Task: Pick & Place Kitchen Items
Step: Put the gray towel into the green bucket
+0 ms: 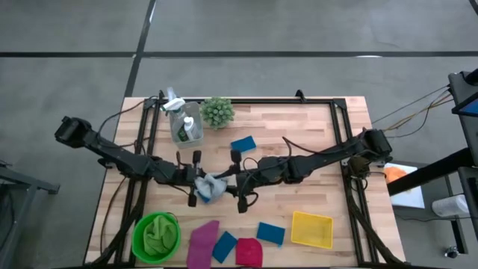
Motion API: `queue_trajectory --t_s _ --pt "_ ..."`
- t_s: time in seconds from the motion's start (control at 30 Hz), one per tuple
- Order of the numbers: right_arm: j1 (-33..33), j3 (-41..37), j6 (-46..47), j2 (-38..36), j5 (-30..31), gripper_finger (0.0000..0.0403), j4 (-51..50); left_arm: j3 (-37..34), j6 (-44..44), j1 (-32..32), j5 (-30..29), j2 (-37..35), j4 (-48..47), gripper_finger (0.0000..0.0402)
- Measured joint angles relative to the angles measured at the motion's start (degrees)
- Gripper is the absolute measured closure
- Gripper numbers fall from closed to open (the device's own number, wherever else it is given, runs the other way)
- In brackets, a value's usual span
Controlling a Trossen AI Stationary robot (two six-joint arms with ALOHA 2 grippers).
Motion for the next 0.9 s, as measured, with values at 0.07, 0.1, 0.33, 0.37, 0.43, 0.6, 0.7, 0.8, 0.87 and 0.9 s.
queue_trajectory --t_s 0.07,0.1,0.33,0.37,0.43,0.6,0.7,0.8,0.87,0.9 --pt "0.2 0.0 -0.3 -0.8 0.1 0.0232 -0.7 0.0 -0.8 -0.3 0.0 -2.9 -4.2 0.0396" --pt "0.3 0.0 -0.8 -1.3 0.1 0.0212 -1.3 0.1 -1.3 -0.6 0.0 -4.4 -6.6 0.0396" --pt "3.3 -2.9 -5.1 -6.6 0.1 0.0121 2.4 1.2 -3.0 -4.4 0.0 -14.8 -16.3 0.0398" --pt "3.6 -4.3 -5.3 -7.7 -0.5 0.0117 4.5 1.4 -3.0 -5.1 0.0 -16.0 -16.8 0.0398" --pt "4.2 -8.6 -5.5 -10.0 -3.2 0.0114 11.1 1.7 -3.0 -6.8 0.0 -18.1 -17.9 0.0398" --pt "4.8 -24.0 -4.6 -13.5 -7.2 0.0112 31.2 5.0 -3.7 -11.2 0.0 -20.5 -26.9 0.0399" --pt "4.8 -31.8 -2.0 -16.4 -5.2 0.0112 36.4 9.9 -7.1 -14.6 0.0 -20.1 -37.2 0.0399" --pt "4.8 -37.5 1.0 -19.4 -1.3 0.0112 37.5 16.4 -10.4 -19.0 0.0 -18.8 -48.3 0.0399" --pt "4.8 -40.4 2.8 -21.2 0.1 0.0112 37.5 20.8 -12.6 -22.2 0.1 -17.7 -54.5 0.0399" --pt "4.8 -41.5 3.7 -22.2 0.2 0.0112 37.4 23.1 -13.5 -23.8 0.1 -17.1 -57.4 0.0399"
